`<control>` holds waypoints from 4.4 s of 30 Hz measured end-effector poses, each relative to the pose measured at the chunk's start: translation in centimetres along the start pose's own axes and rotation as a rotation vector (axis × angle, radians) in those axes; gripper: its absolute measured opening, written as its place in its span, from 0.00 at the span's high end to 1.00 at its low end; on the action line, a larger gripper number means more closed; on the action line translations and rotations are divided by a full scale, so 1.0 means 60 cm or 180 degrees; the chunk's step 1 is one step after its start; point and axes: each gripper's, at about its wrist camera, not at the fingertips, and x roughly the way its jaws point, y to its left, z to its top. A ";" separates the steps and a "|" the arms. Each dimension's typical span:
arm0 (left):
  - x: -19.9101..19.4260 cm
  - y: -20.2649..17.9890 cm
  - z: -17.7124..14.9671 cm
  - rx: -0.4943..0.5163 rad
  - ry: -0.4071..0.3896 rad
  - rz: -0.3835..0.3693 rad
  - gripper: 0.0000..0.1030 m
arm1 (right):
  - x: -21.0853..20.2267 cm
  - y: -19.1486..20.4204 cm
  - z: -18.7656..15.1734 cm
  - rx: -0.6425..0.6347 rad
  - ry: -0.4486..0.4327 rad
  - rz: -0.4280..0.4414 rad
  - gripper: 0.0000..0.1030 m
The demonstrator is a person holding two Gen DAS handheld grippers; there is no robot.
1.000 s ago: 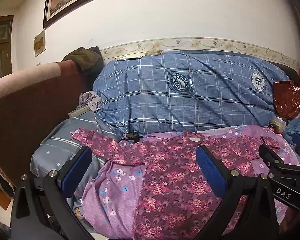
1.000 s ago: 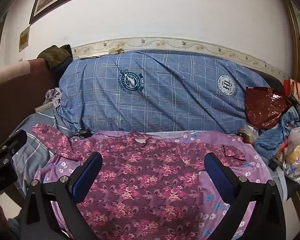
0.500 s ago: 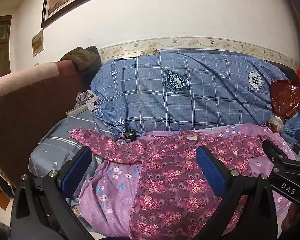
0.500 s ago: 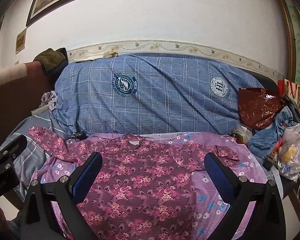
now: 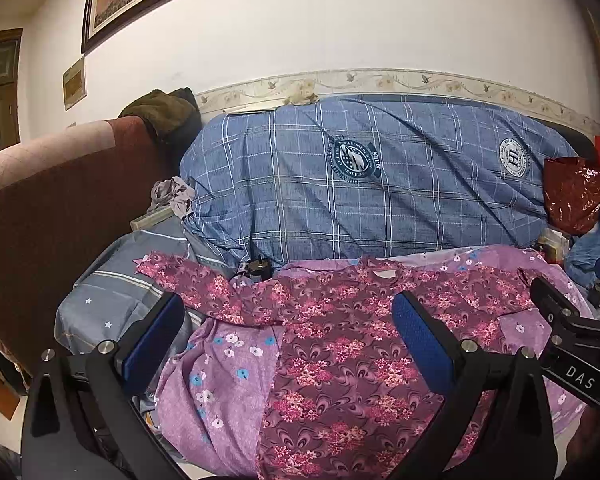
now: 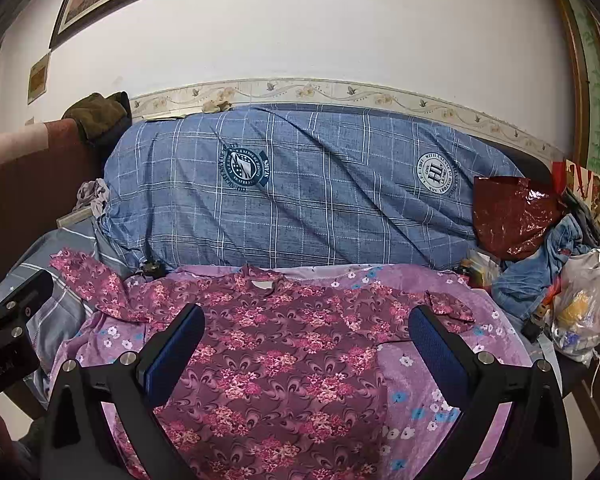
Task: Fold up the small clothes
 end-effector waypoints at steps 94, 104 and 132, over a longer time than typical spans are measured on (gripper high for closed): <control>0.505 -0.101 -0.141 -0.0208 0.0925 -0.0020 0.00 | 0.554 -0.517 -0.060 0.1764 0.1191 0.0168 0.83; 0.481 0.084 -0.145 -0.0821 0.0874 0.0294 0.00 | 0.507 -0.190 0.057 0.2237 0.0905 0.2094 0.82; 0.511 0.270 -0.134 -0.1752 0.0815 0.1072 0.00 | 0.566 0.051 -0.180 0.0539 0.1476 0.1074 0.57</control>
